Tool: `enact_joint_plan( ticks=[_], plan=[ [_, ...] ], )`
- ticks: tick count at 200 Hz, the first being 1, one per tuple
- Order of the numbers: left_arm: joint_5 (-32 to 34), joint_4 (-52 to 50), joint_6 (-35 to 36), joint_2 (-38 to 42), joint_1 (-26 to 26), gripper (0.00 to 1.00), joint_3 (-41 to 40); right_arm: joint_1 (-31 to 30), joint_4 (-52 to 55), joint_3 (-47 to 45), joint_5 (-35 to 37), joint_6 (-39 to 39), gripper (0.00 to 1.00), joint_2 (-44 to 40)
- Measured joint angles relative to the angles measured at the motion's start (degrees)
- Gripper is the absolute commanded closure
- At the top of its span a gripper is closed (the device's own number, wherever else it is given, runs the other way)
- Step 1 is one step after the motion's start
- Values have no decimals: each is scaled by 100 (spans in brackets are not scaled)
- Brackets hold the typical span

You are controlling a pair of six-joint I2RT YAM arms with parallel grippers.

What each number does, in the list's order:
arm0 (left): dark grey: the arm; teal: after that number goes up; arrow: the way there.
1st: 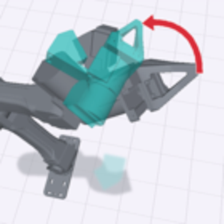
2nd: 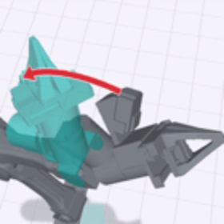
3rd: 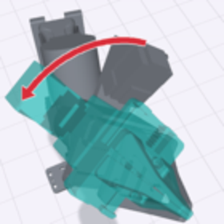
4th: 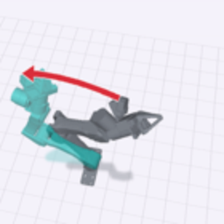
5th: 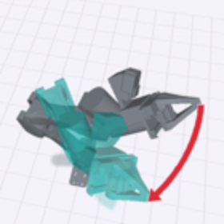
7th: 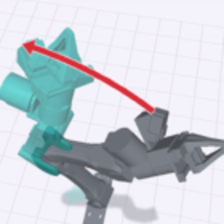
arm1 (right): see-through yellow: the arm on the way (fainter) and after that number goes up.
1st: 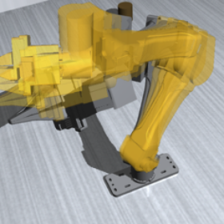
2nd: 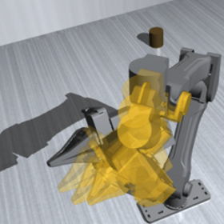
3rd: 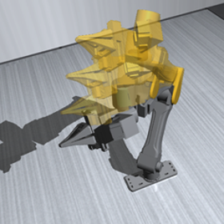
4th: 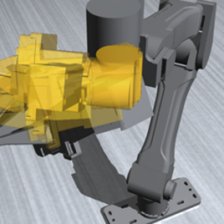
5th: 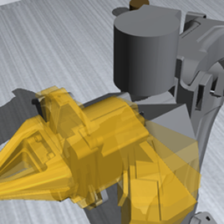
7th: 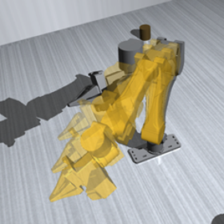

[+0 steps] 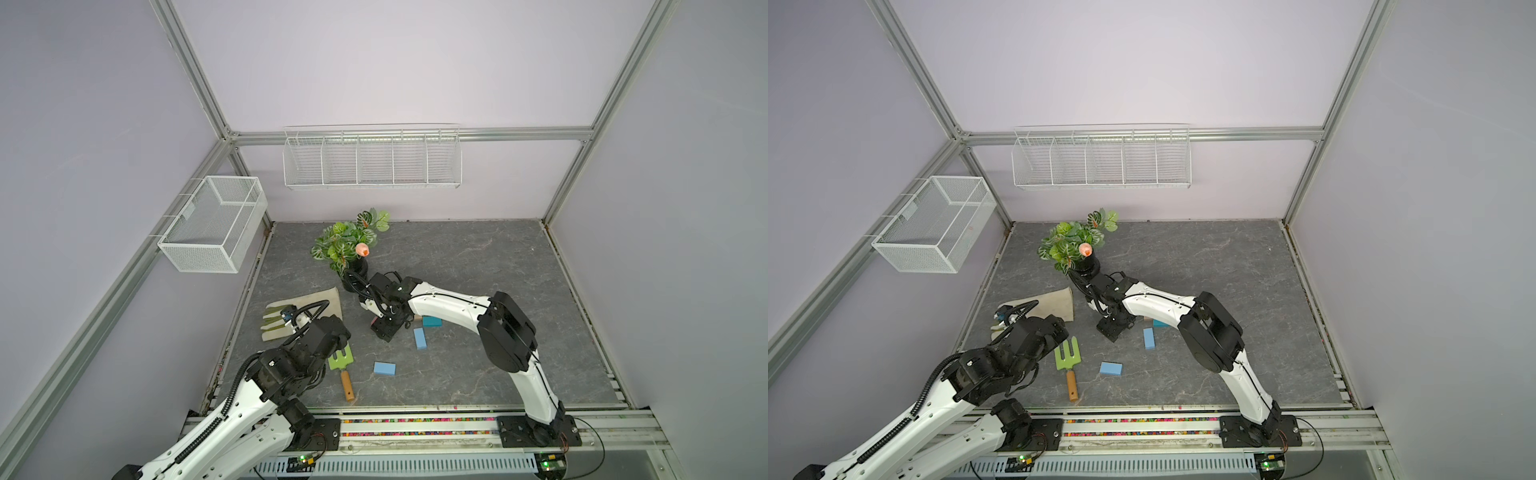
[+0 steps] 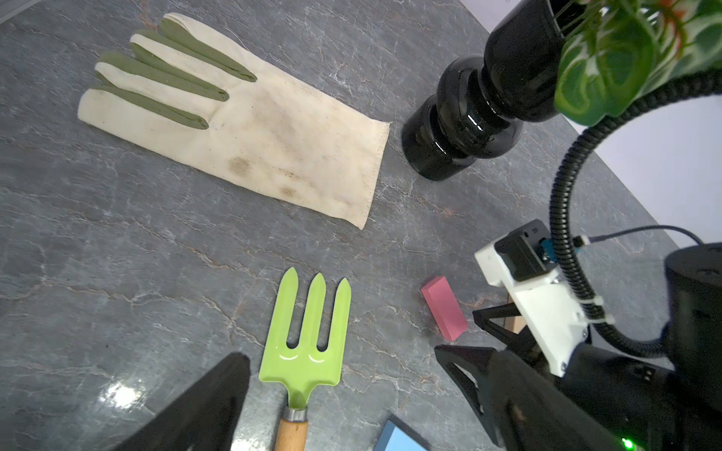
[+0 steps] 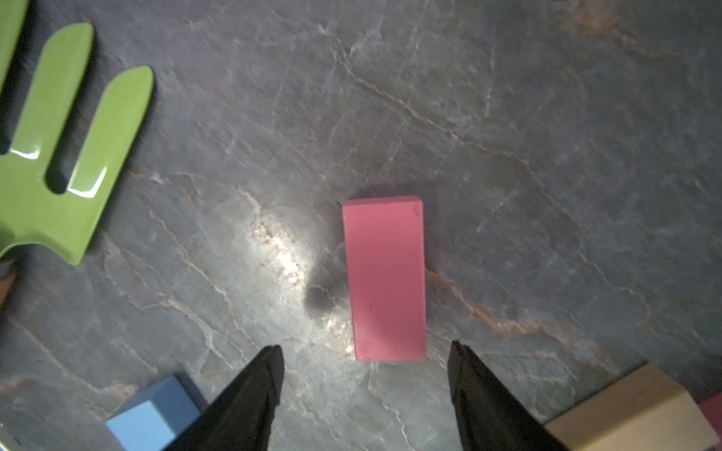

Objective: Assemble the number 8 with building blocks
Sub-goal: Pick up the building block from the center of the board.

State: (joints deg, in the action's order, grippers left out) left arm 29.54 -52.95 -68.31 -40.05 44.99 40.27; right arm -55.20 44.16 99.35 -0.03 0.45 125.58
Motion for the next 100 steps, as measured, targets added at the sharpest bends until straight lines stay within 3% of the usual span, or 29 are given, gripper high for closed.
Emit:
enact_joint_plan(
  ticks=[28, 57, 81, 100],
  plan=[
    [0, 0, 0, 31, 0, 0, 0, 22, -11, 142, -92, 74, 37, 184],
    [-2, 2, 0, 28, 0, 0, 0, 50, -7, 219, -127, 87, 61, 280],
    [-4, 15, 0, -2, 0, 0, 0, 59, -4, 229, -127, 120, 72, 306],
    [-7, 48, 0, -24, 0, 0, 0, 59, -42, 195, -114, 76, 90, 297]
  ],
)
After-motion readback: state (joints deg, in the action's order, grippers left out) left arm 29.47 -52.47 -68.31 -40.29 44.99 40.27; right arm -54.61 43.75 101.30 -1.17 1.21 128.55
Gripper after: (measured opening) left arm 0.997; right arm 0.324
